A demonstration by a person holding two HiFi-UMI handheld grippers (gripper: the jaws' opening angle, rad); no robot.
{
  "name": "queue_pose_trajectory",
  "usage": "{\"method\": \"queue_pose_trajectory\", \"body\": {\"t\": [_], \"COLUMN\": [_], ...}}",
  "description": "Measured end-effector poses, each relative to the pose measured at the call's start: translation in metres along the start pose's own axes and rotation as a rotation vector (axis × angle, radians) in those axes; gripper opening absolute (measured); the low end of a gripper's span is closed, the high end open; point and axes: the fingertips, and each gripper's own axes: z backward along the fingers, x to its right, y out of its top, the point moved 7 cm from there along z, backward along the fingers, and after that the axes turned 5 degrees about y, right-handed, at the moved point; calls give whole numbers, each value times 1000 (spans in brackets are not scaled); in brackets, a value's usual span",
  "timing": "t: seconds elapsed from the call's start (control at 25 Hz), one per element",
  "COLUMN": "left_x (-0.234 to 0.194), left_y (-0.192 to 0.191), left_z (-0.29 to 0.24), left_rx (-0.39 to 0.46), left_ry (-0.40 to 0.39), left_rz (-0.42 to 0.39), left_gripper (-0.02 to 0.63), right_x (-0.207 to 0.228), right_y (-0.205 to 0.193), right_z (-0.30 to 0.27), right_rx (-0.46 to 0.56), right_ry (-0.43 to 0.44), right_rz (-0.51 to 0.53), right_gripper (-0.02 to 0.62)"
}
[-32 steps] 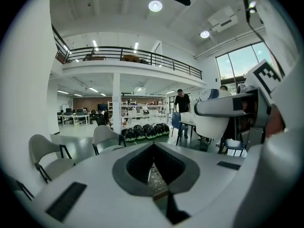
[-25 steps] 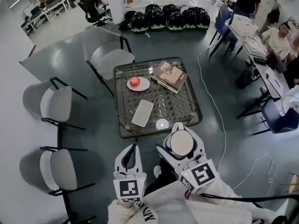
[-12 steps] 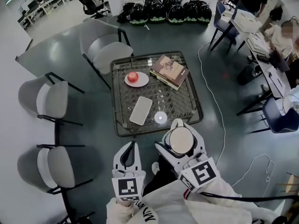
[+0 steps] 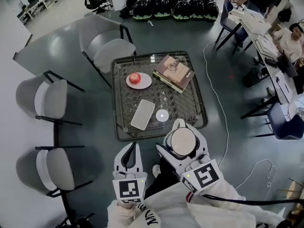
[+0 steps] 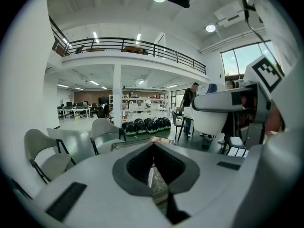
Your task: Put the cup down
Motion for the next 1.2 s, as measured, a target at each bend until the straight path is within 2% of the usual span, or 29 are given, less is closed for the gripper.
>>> {"method": "queue_pose_trajectory", "body": {"t": [0.6,1.2], "left_x": [-20,-33], "left_y": [3,-29], "left_z": [-65,-131], "left_rx": [-23,-59], "left_ry": [29,29], "left_rz": [27,40], "left_gripper": [11,11], "right_x": [38,72], "right_y": [-12,-57], "right_z": [-65,-124], "right_rx": [-50,-105], "right_ry": [45,60], "right_rz": [-9,2], "right_gripper": [417,417]}}
